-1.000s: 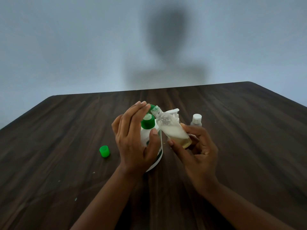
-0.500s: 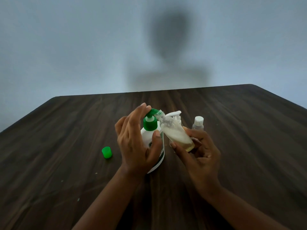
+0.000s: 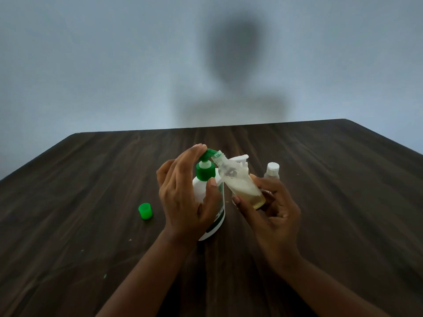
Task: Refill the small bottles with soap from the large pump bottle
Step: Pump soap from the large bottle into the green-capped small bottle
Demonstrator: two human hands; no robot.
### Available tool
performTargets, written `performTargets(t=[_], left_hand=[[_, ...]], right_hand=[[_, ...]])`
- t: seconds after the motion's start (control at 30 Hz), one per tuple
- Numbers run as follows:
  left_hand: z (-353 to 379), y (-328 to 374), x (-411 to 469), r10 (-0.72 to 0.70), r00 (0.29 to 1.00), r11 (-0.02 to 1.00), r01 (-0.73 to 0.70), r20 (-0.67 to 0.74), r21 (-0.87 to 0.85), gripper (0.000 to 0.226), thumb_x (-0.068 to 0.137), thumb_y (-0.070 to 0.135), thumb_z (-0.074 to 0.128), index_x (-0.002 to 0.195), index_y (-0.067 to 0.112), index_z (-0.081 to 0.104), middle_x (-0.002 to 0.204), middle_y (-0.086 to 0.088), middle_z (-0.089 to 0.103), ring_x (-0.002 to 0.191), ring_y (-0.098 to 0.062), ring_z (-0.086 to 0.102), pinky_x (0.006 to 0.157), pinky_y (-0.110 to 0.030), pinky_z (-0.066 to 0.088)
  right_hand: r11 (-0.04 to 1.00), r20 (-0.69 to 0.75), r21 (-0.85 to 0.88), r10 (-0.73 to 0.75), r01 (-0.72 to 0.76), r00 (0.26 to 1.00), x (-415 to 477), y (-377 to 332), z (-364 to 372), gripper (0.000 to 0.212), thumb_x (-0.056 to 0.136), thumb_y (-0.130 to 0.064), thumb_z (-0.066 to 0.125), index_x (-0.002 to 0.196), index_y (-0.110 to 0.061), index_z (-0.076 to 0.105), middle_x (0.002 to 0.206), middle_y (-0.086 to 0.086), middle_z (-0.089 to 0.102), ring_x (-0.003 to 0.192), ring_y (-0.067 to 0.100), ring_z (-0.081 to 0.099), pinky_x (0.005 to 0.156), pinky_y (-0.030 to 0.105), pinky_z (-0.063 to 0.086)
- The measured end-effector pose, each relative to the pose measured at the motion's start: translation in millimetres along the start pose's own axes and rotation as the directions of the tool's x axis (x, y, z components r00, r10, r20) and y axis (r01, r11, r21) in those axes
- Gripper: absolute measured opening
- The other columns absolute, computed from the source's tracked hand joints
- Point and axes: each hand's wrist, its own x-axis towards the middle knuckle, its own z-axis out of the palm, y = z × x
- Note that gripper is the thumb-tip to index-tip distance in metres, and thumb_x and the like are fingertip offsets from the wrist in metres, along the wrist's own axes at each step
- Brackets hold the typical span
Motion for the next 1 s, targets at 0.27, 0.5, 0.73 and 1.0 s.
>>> performTargets(t=[0.27,0.5,0.73,1.0], left_hand=[[-3,2,3,0.008,0.999,1.0,-0.009,-0.044,-0.011,0.037,0.083,0.019,0.046,0.118,0.011,0.05,0.116,0.0,0.058,0.112,0.007,0.046,0.092,-0.031,0.04],[-1,2,2,0.033,0.999,0.999,-0.033,0.003,0.006,0.038,0.084,0.018,0.046,0.119,0.007,0.057,0.123,-0.001,0.055,0.117,-0.012,0.053,0.099,-0.028,0.039],[1,2,-8,0.057,0.998,0.998,-0.057,-0.005,-0.039,0.034,0.085,0.015,0.047,0.116,0.006,0.057,0.121,-0.001,0.055,0.118,-0.012,0.052,0.098,-0.032,0.042],[0,-2,0,0.061,0.998,0.998,-0.061,0.005,0.0,0.038,0.085,0.018,0.047,0.121,0.008,0.053,0.128,0.001,0.051,0.123,-0.011,0.049,0.101,-0.03,0.038]], right_hand=[[1.0,-0.026,0.022,-0.006,0.006,1.0,0,-2,0,0.031,0.077,-0.022,0.077,0.104,-0.017,0.062,0.103,-0.016,0.067,0.094,0.008,0.07,0.075,0.016,0.055],[1.0,-0.016,0.021,-0.009,0.009,1.0,3,-1,3,0.031,0.078,-0.017,0.076,0.105,-0.019,0.062,0.107,-0.019,0.065,0.097,0.008,0.069,0.075,0.016,0.056],[1.0,-0.001,0.003,-0.002,0.002,1.0,-5,-2,-5,0.031,0.077,-0.011,0.074,0.106,-0.015,0.061,0.104,-0.013,0.067,0.095,0.007,0.069,0.074,0.014,0.055],[1.0,-0.033,0.009,-0.028,0.028,0.999,2,0,3,0.03,0.077,-0.014,0.076,0.104,-0.018,0.063,0.102,-0.017,0.066,0.091,0.007,0.069,0.073,0.015,0.054]])
